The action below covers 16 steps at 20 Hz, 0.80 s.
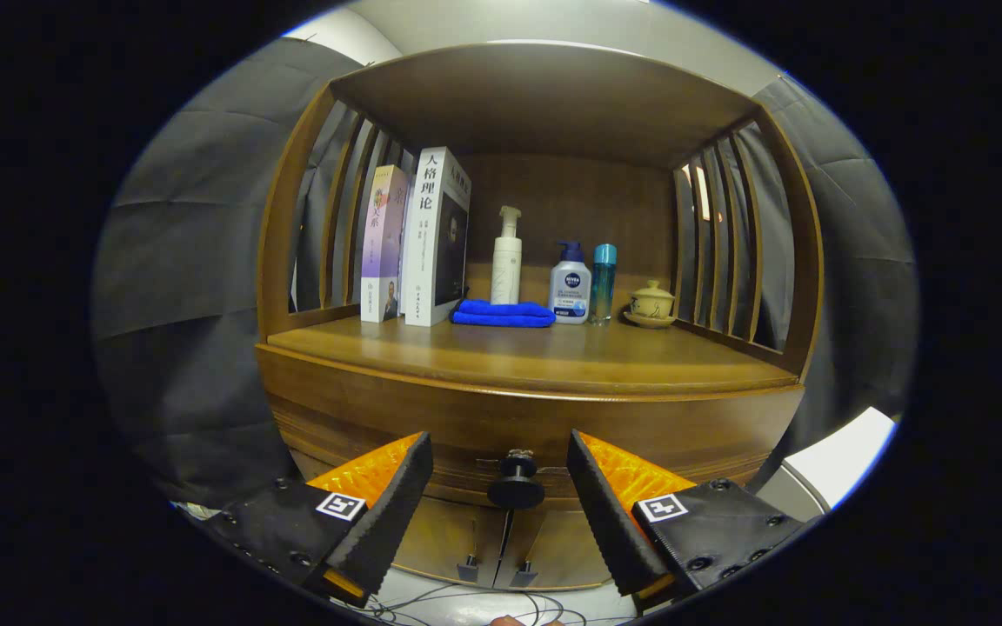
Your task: Pull open the drawer, take out the items inside it, and place them on the countertop above the cabinet.
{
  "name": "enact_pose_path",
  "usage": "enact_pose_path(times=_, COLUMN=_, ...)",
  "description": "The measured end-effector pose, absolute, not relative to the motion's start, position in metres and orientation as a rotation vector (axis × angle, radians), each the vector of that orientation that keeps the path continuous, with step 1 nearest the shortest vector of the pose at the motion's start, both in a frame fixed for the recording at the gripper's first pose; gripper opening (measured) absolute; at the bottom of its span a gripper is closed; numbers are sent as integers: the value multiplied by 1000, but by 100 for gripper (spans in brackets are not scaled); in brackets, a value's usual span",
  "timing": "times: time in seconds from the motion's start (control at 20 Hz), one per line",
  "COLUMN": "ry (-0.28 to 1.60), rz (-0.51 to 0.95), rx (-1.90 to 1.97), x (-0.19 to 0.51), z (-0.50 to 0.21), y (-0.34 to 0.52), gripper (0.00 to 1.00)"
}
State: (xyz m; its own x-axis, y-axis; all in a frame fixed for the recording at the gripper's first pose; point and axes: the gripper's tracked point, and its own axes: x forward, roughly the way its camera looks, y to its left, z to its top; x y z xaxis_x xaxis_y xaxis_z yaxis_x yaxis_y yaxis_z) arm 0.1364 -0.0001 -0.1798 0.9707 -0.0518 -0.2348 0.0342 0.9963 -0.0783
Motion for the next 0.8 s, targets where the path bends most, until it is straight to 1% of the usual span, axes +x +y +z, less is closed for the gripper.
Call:
enact_pose_path(times=0.2, ry=291, rz=-85, rx=-70, x=146, z=-204, y=-15, gripper=98)
enact_pose_path(times=0.45, ry=314, rz=-78, rx=-43, x=153, z=-216, y=-19, gripper=97)
enact_pose_path(times=0.65, ry=317, rz=-53, rx=-52, x=156, z=-221, y=-10, gripper=76)
enact_pose_path(times=0.8, ry=318, rz=-73, rx=-86, x=157, z=-224, y=-10, gripper=61)
